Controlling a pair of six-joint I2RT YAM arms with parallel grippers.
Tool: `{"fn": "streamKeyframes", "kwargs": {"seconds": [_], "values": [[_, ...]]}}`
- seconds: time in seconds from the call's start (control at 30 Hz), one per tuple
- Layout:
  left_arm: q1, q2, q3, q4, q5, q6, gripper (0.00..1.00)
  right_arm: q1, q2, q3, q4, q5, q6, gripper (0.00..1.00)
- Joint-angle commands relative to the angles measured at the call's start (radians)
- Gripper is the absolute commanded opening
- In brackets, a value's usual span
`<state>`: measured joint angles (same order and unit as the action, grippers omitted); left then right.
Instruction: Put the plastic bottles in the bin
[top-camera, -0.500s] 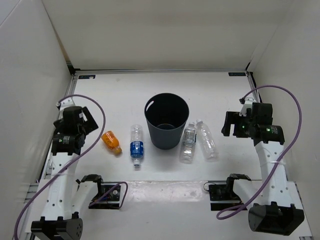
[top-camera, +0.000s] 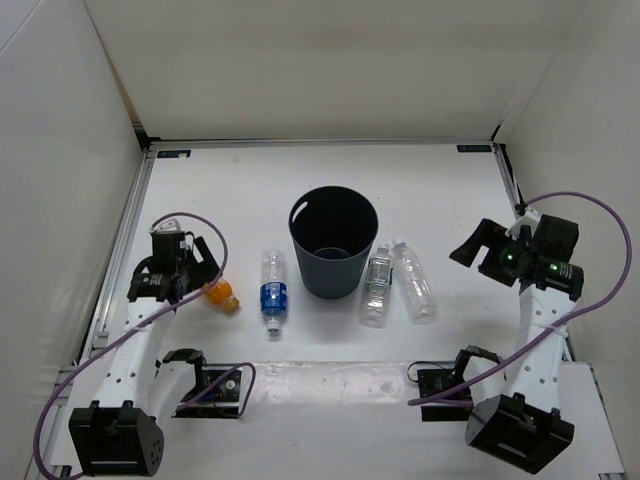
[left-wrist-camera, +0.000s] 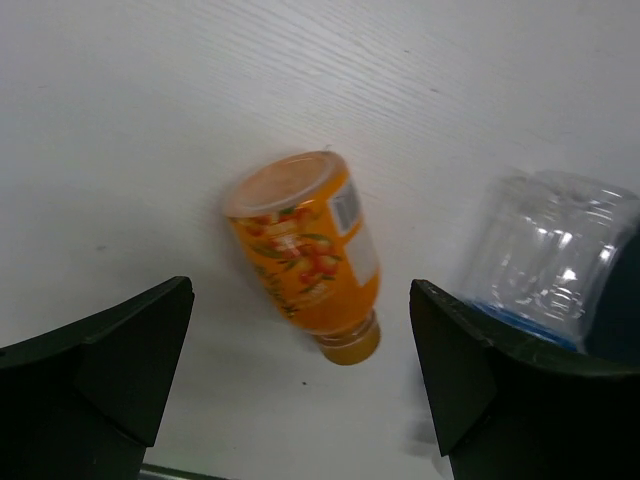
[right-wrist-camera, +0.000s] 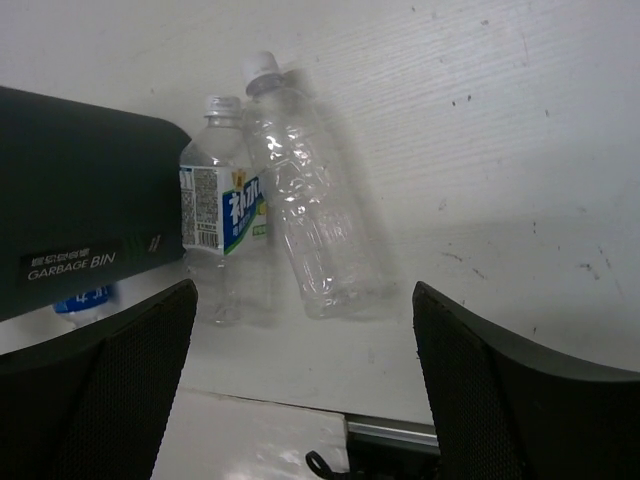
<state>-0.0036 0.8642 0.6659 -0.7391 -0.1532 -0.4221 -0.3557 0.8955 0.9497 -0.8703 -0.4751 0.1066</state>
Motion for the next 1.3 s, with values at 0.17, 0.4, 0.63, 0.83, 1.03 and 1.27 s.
{"fn": "streamKeyframes", "kwargs": {"seconds": [0.17,0.4,0.63,0.83,1.03,1.27], "values": [[-0.027,0.048,0.037,0.093,0.168,-0.046,1.0,0.035,-0.04,-0.038,-0.006,-0.042,0.056,0.9],[-0.042,0.088,0.066,0.078,0.156,-0.046,1.0,0.167,-0.04,-0.04,0.03,0.077,0.021,0.9],[-0.042,0.082,0.08,0.06,0.158,-0.05,1.0,0.202,-0.017,0.035,0.151,0.164,-0.047,0.9],[-0.041,0.064,0.127,-0.035,0.06,-0.104,1.0,0.34,0.014,0.023,0.185,0.248,-0.257,0.9],[-0.038,0.035,0.247,-0.268,-0.129,-0.224,1.0,0.298,-0.006,-0.034,0.188,0.184,-0.206,0.9],[-0.026,0.084,0.146,-0.229,0.014,-0.354,1.0,0.239,-0.021,-0.035,0.179,0.202,-0.174,0.9]]}}
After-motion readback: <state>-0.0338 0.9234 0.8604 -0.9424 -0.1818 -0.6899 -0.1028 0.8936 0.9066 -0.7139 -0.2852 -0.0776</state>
